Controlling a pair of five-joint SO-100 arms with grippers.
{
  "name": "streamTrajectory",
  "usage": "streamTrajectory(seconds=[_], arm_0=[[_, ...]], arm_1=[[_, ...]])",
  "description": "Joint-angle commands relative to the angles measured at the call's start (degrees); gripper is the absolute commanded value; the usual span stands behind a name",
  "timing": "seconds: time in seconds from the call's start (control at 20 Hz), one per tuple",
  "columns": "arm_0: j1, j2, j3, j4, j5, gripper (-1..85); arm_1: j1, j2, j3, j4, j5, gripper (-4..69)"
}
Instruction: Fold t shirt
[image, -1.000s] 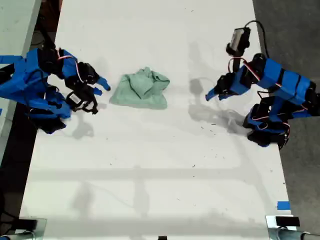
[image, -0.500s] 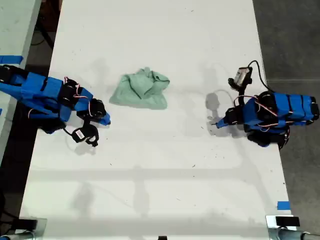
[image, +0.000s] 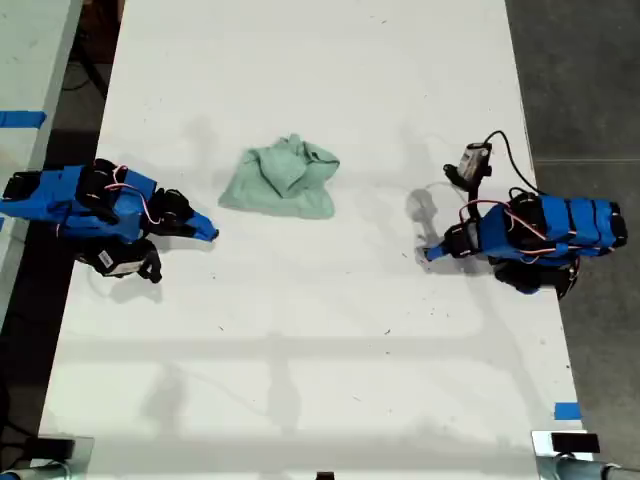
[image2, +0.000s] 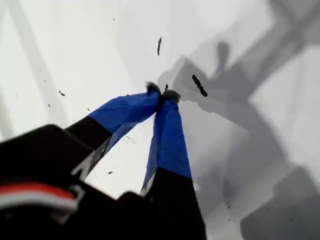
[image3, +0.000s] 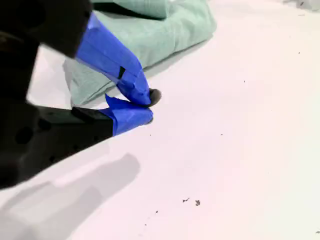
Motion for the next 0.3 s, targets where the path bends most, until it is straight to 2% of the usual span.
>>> streamTrajectory(seconds=[0.0, 0.05, 0.25], arm_0=[[-0.4, 2.9, 1.3, -0.4, 1.8, -0.1], [-0.6, 2.9, 1.7, -0.4, 2.4, -0.1], [-2.8, 3.0, 2.4, -0.4, 2.2, -0.1]], arm_1=[[1.4, 0.4, 3.1, -1.8, -6.4, 6.9], [1.5, 0.5, 3.1, -1.8, -9.6, 7.3], [1.8, 0.5, 3.1, -1.8, -9.5, 6.7]])
